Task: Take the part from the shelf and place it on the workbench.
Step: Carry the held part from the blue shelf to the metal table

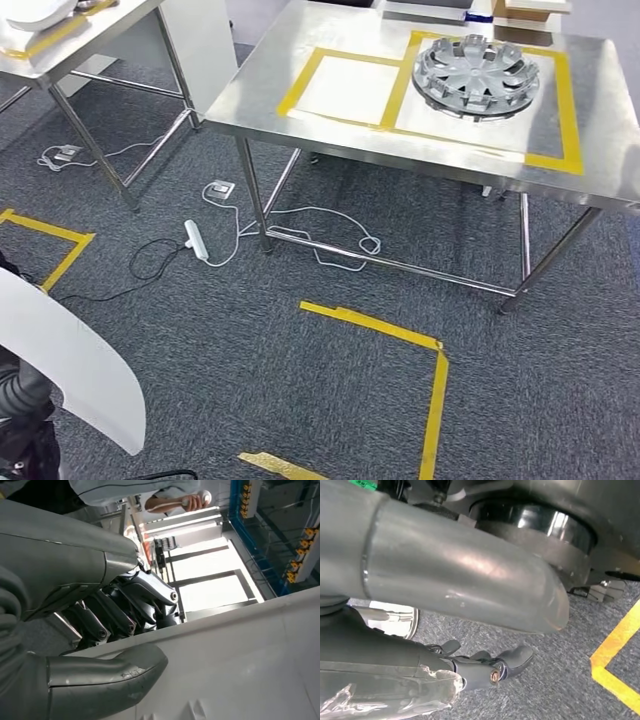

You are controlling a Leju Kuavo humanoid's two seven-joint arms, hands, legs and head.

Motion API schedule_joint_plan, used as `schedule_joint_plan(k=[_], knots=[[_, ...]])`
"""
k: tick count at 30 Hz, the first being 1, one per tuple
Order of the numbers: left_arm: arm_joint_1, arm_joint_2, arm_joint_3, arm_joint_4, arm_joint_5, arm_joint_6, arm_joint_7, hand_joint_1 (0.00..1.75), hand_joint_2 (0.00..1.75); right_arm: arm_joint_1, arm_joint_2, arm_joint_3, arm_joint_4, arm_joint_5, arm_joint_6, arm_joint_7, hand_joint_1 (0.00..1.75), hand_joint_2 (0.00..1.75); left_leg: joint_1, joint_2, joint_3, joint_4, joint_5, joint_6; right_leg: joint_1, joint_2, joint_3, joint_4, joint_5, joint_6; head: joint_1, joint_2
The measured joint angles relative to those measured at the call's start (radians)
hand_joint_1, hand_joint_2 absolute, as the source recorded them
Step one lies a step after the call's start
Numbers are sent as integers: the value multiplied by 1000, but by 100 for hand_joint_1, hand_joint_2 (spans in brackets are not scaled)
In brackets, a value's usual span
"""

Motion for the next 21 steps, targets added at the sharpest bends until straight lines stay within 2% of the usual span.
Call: schedule_joint_plan(k=[2, 5, 6, 7, 8, 10, 11, 12, 15, 17, 18, 20, 21], knots=[[-2, 0, 0, 0, 0, 0, 0, 164, 175, -2, 0, 0, 0, 0, 0, 1, 0, 0, 5, 0, 3, -7, 4, 11, -1, 5, -20, 41, -30, 10, 4, 0], [-3, -1, 0, 0, 0, 0, 0, 164, 175, -2, 0, 1, 1, 0, 0, 4, 0, 0, 6, 0, 3, -9, 5, 18, -5, 13, -114, 231, -117, 18, 8, 0], [-2, -1, 0, 0, 0, 0, 0, 164, 175, -1, 0, 1, 1, 0, 0, 5, 0, 0, 5, -1, 3, -8, 5, 19, -5, 14, -139, 278, -127, 19, 7, 0], [-2, -1, 0, 0, 0, 0, 0, 164, 175, -1, 0, 1, 2, 0, 0, 6, 0, 0, 5, -2, 4, -8, 4, 19, -6, 15, -147, 288, -117, 20, 8, 0], [-2, -1, 0, 0, 0, -1, 0, 164, 175, -1, 0, 1, 2, 0, 0, 6, 0, 0, 5, -3, 5, -8, 4, 18, -6, 15, -136, 256, -88, 19, 8, 0], [-2, -2, 0, 0, 0, -1, 0, 164, 175, -2, 0, 1, 2, 1, 0, 7, 0, 0, 5, -5, 9, -8, 1, 14, -7, 17, -77, 124, -18, 16, 8, 0], [-3, -2, 0, 0, 0, -1, 1, 164, 175, -3, 0, 1, 3, 1, 0, 7, 0, 0, 3, -6, 9, -6, -1, 9, -7, 19, -47, 63, 4, 13, 7, 0], [-3, -2, 0, 0, 0, -1, 1, 164, 175, -3, 0, 1, 3, 2, 0, 8, 0, 0, 1, -7, 7, -4, -1, 5, -6, 21, -29, 25, 14, 10, 6, 0], [-4, -2, -1, 0, 0, -3, 2, 164, 175, -2, 0, 0, 4, 5, 0, 8, 0, 0, 1, -8, 4, 0, -2, -10, -4, 23, -19, 6, 15, -2, 6, 0], [-4, -2, 0, 0, 0, -4, 3, 164, 175, -2, 1, 0, 4, 5, 0, 9, 0, 0, 4, -7, -8, 31, -27, -20, -7, 21, -17, 3, 17, -14, 3, 0], [-4, -2, 0, 0, 0, -4, 3, 164, 175, -2, 1, 0, 4, 6, 0, 9, 0, 0, 5, -7, -26, 73, -53, -25, -8, 20, -16, 2, 18, -19, 0, 0], [-4, -2, 0, 0, -1, -4, 3, 164, 175, -3, 1, 0, 5, 6, 0, 11, 0, 0, 7, -6, -85, 202, -117, -31, -7, 17, -16, 2, 17, -24, -4, 0], [-3, -2, 0, 0, -1, -4, 3, 164, 175, -3, 1, 0, 5, 6, 0, 12, 0, 0, 8, -6, -111, 256, -135, -32, -6, 16, -16, 2, 16, -26, -3, 0]])
